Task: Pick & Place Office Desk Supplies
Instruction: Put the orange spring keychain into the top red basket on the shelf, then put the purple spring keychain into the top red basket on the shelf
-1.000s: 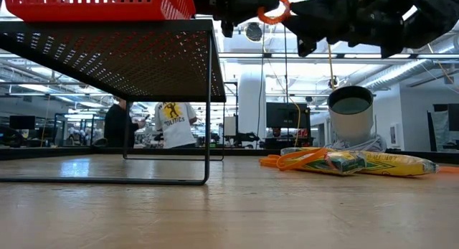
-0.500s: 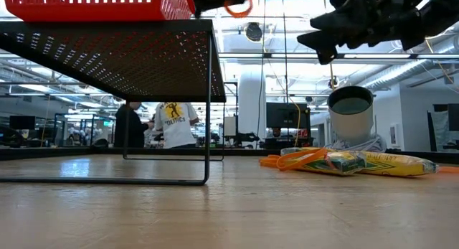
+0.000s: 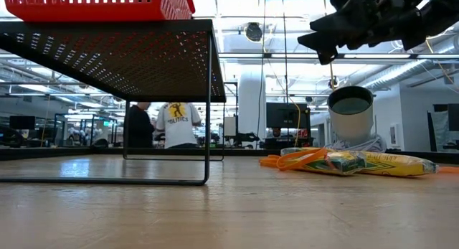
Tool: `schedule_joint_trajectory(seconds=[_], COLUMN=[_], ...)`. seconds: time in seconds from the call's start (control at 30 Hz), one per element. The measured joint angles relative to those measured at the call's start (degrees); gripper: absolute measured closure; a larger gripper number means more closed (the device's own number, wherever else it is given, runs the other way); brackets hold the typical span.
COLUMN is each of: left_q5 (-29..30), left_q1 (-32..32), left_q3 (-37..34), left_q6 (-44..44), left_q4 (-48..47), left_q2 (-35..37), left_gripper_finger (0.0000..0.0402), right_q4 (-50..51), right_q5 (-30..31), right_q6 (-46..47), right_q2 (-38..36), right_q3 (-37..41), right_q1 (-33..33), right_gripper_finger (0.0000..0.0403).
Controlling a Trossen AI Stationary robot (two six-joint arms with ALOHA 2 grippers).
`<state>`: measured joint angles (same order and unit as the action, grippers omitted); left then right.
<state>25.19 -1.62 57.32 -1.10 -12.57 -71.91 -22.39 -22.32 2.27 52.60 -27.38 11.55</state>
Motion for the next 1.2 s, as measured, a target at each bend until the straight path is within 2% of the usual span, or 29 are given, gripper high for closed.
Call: schedule_joint_trajectory(seconds=[0.1,0.4,0.53,0.87,1.03,1.2], left_q5=[0.33,0.35,0.38,0.32,-0.32,-6.5], left_q1=[-0.88,-1.91,-1.91,-1.66,-0.69,-0.46], left_q3=[-1.58,-2.85,-2.85,-2.85,-2.85,-2.85], left_q6=[1.33,4.69,6.89,6.03,3.38,-0.78], left_q4=[-0.57,-0.01,-0.08,-0.71,-2.95,-3.97], left_q2=[-0.36,-0.21,-0.25,1.14,6.16,11.49], left_gripper_finger=[0.0338,0.0344,0.0312,0.0193,0.0168,0.0163], right_q4=[0.02,0.14,0.15,1.06,2.81,7.09], right_q5=[1.59,1.36,1.35,1.33,1.31,1.27], right_q6=[0.02,0.02,-0.01,-0.03,0.04,2.62], right_q2=[0.02,0.02,0.02,0.02,0.02,0.04], right_q3=[0.0,0.0,0.0,0.0,0.0,0.0], right_q1=[0.0,0.0,0.0,0.0,0.0,-0.02], right_gripper_finger=[0.0216,0.0216,0.0219,0.022,0.0226,0.0225])
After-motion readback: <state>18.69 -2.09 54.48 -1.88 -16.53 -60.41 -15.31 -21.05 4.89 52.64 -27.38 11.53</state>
